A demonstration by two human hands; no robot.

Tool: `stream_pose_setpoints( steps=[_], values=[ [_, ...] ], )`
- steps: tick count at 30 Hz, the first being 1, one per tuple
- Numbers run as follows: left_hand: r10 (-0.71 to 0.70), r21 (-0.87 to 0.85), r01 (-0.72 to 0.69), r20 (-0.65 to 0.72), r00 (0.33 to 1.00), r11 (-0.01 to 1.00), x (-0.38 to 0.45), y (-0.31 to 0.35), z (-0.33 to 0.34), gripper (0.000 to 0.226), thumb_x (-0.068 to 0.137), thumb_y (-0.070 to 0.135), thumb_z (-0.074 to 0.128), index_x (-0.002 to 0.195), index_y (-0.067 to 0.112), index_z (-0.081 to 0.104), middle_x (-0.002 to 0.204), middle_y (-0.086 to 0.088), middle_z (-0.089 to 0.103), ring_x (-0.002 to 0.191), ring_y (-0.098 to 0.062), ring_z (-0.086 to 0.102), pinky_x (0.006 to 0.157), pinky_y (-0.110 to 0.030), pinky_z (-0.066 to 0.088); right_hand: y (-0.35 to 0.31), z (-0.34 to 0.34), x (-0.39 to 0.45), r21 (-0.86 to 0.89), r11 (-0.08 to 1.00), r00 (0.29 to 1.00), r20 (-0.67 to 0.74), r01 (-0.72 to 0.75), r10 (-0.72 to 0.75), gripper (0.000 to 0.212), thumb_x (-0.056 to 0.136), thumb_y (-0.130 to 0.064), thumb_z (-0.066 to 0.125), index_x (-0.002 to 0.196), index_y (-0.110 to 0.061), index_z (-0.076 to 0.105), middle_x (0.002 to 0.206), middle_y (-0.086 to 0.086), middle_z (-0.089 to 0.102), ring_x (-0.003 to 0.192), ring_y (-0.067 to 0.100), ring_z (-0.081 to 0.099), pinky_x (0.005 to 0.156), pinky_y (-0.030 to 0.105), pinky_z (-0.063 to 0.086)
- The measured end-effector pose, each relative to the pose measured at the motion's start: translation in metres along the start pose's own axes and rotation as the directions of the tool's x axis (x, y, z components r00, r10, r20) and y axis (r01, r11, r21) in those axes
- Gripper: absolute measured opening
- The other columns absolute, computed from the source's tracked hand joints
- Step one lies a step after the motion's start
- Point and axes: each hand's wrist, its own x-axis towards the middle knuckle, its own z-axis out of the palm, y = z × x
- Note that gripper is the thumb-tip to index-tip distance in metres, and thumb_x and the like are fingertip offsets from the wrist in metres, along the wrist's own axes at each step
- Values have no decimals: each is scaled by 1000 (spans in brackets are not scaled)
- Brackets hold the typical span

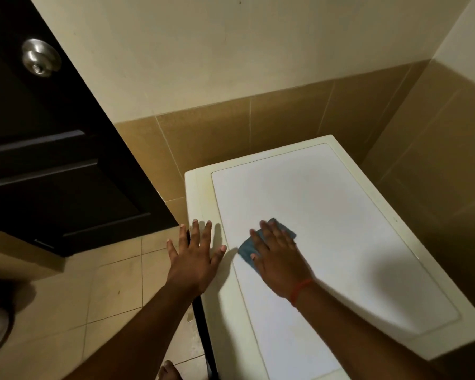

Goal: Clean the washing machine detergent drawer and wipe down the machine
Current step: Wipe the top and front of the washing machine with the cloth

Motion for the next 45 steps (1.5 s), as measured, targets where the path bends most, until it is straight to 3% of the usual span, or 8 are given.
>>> stream_pose_setpoints(
  steps=[6,11,15,20,24,29,34,45],
  values=[
    [13,39,-14,23,1000,999,-6,36,5,74,90,68,2,152,34,-20,160,0,-25,146,-27,-27,117,-58,-10,71,-3,-9,20,950,948,-60,-313,313,57,99,-40,24,148,-15,40,154,15,36,145,35,24,117,49,23],
    [25,68,-26,11,1000,997,-5,62,8,72,94,66,7,153,34,-18,161,-1,-23,146,-27,-26,117,-58,-10,92,-5,-28,-21,998,999,-1,53,-53,56,101,-42,22,149,-16,38,156,11,33,147,30,22,115,48,26],
    [30,57,-29,-4,1000,998,-4,78,11,71,95,65,9,154,33,-15,162,0,-22,147,-26,-26,116,-56,-11,127,-6,-30,10,953,952,-54,-302,302,61,100,-43,16,149,-14,38,154,15,35,146,35,24,117,49,24],
    [44,67,-44,-2,999,997,-3,94,19,73,92,67,5,154,34,-15,161,0,-23,146,-26,-28,117,-57,-11,145,-8,-42,-20,1000,1000,8,12,-12,60,100,-43,16,149,-15,38,155,13,34,146,32,25,116,48,27],
    [34,79,-33,-7,999,996,-1,103,20,75,91,68,3,154,33,-15,161,0,-24,146,-27,-28,116,-57,-11,174,-10,-34,61,905,905,-39,-420,423,67,97,-45,13,147,-12,40,151,20,38,143,39,29,117,51,23],
    [48,77,-46,-18,999,996,-1,113,20,72,94,66,8,154,33,-14,161,1,-24,146,-26,-27,117,-57,-9,183,-5,-42,-29,994,994,-9,-109,108,62,98,-42,18,146,-12,43,152,16,39,142,36,33,115,51,30],
    [18,89,-15,-26,999,996,-3,109,22,71,95,66,9,154,34,-15,161,2,-24,146,-25,-27,117,-57,-9,221,-11,-27,77,845,846,-36,-528,532,60,100,-42,20,149,-12,35,155,19,31,146,37,21,118,49,14],
    [-9,90,13,-44,999,996,-13,98,19,71,95,65,12,154,35,-13,161,1,-22,147,-25,-24,118,-56,-8,213,-10,-33,120,919,926,-6,-375,379,66,97,-46,14,150,-14,35,157,17,29,147,37,19,119,51,16]
  ],
)
